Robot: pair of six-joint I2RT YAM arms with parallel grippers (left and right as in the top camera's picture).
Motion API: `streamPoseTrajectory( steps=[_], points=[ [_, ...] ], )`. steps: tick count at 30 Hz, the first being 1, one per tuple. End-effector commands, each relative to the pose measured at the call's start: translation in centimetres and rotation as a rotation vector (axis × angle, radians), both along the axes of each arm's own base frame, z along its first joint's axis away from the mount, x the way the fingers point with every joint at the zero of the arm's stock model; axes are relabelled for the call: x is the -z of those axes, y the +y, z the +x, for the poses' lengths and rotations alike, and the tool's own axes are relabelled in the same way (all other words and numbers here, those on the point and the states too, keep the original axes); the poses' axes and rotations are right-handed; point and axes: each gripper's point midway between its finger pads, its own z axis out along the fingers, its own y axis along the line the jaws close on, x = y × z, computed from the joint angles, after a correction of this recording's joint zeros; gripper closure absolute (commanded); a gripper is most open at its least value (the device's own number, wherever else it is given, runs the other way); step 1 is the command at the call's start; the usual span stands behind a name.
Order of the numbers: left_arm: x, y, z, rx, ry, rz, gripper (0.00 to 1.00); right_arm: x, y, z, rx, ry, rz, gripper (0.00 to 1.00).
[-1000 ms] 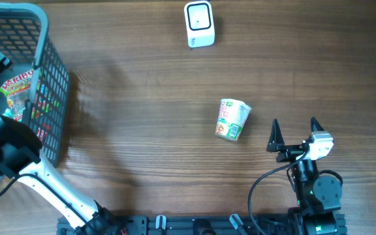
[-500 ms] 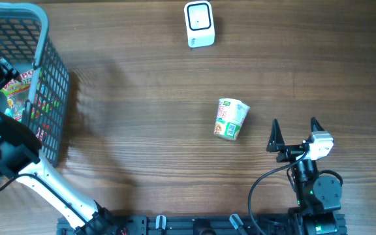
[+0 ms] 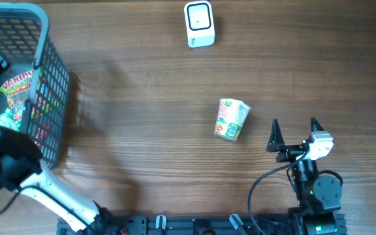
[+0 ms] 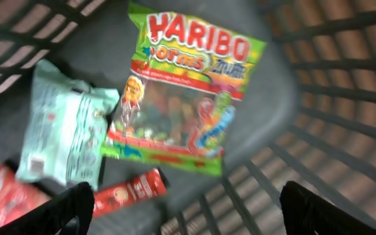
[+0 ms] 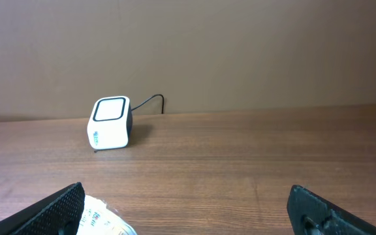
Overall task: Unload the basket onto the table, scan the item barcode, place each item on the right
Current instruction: 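Reach into the basket and grasp the Haribo bag with left gripper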
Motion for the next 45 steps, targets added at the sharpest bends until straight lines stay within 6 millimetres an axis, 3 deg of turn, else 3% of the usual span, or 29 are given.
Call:
streamPoseTrajectory(
  steps=[1,9,11,17,22,24,29,32,33,36,45],
  points=[
    [-4.2,-1.3,-0.6,-0.016,-0.085,0.028,0.15,-0.1,0.1,0.0,-0.008,-0.007,-0.003,0.00],
    [-11.9,-5.7,-1.3,0.004,-0.211,0.190,0.07,-0.1,0.1,0.0,-0.008,-0.006,-0.003,0.00],
    [-14.5,-7.7,-1.4,0.034,-0.254,0.273,0.06,-0.1,0.1,0.0,-0.008,-0.006,-0.003,0.00],
    [-17.3,-12.1,-2.6,0.022,-0.330,0.254,0.06,-0.1,0.1,0.0,-0.008,-0.006,-0.003,0.00],
    [-19.0,-13.6,-5.8,0.008,-0.405,0.347,0.02,-0.1,0.1,0.0,-0.008,-0.006,-0.003,0.00],
    [-18.4,-12.9,-6.4,-0.018,-0.427,0.396,0.00,-0.1,0.1,0.0,-0.008,-0.006,-0.003,0.00],
    [-11.5,-9.3,-3.7,0.065,-0.454,0.331,0.00,-0.1,0.1,0.0,-0.008,-0.006,-0.003,0.00],
    [-8.8,-5.5,-2.9,0.035,-0.434,0.274,0.00,-0.1,0.1,0.0,-0.008,-0.006,-0.003,0.00],
    [-5.8,-2.0,-3.4,-0.035,-0.367,0.247,0.00,-0.1,0.1,0.0,-0.008,-0.006,-0.003,0.00],
    [-3.2,0.4,-3.3,-0.082,-0.327,0.223,0.00,-0.1,0.1,0.0,-0.008,-0.006,-0.003,0.00],
    [2.4,2.8,-0.6,0.070,-0.279,0.224,0.00,-0.1,0.1,0.0,-0.008,-0.006,-0.003,0.00]
  ],
)
